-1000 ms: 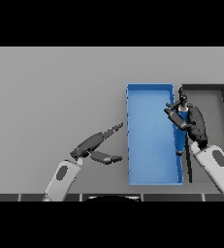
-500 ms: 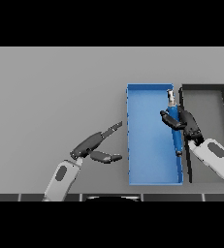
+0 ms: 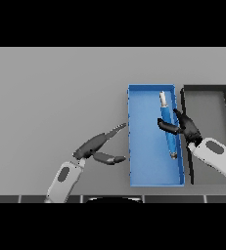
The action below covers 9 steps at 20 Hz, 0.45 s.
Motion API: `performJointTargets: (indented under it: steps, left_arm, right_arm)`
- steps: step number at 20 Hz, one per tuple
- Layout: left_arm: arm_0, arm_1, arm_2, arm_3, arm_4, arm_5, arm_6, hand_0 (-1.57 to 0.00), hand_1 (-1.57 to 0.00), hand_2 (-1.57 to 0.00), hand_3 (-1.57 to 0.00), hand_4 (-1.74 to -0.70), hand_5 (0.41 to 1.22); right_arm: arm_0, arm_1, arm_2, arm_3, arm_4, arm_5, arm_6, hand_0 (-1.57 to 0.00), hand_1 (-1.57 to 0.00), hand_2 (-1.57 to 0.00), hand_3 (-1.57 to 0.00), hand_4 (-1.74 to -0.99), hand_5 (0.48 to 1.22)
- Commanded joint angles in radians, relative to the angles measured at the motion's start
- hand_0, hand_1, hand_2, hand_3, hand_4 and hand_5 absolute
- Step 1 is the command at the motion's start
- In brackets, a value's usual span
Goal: Pick up the blue pipe and place it into the blue bin.
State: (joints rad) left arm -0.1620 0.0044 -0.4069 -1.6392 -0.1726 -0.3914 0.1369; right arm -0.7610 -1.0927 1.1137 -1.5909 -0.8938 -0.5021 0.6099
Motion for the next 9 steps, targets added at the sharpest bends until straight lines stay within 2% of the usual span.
performJointTargets:
  steps: [1,3,9]
  left_arm:
    - [0.001,0.0,0.0,0.002,-0.001,0.001,-0.007,0.0,0.0,0.0,0.0,-0.89,0.429]
    - [0.013,0.012,0.005,-0.001,0.003,-0.003,-0.024,0.0,0.0,0.0,0.0,-0.89,0.431]
    - [0.027,-0.001,-0.014,-0.025,-0.004,0.004,-0.01,0.0,0.0,0.0,0.0,-0.88,0.431]
  right_arm:
    - [-0.003,0.002,0.005,0.008,0.0,0.002,0.0,-0.02,-0.01,-0.01,-0.01,-1.03,0.682]
    - [-0.001,-0.009,0.007,0.001,0.004,0.01,-0.003,-0.01,-0.01,-0.01,0.0,-1.02,0.666]
    - [-0.005,-0.001,0.009,0.014,-0.002,0.033,-0.004,-0.01,-0.01,-0.01,0.0,-1.022,0.643]
